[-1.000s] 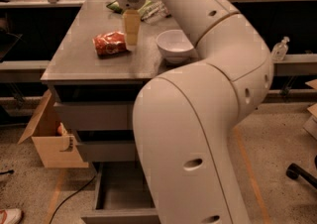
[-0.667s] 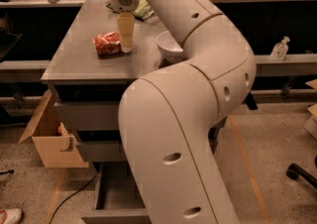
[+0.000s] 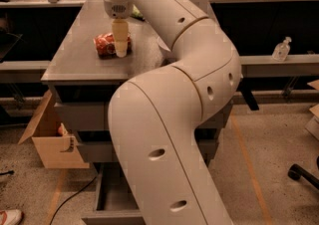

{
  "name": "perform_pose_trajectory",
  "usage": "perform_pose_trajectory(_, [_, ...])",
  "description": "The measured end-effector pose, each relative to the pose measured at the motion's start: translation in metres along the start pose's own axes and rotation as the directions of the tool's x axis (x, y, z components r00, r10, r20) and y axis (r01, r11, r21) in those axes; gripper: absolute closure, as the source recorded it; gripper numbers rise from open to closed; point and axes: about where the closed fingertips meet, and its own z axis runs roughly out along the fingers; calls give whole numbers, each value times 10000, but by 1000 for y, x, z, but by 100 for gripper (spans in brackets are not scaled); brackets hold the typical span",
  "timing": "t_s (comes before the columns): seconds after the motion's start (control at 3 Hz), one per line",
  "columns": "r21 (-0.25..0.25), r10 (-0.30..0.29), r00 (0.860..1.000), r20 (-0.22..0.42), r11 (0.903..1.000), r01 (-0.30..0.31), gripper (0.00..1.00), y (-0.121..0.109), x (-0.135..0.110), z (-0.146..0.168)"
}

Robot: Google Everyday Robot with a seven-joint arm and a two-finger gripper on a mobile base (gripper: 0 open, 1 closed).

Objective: Place coke can into bottom drawer

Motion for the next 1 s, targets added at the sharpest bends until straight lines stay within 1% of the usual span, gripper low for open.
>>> perform_pose_trajectory(0.33, [-230, 3, 9999, 162, 9997, 0, 0, 1, -10, 15])
perform_pose_trajectory(0.67, [-386, 3, 9997, 264, 9993, 8, 0, 2, -15, 23])
perform_pose_trajectory(1.0, [-564, 6, 9987, 510, 9984, 22, 17, 4, -18, 31])
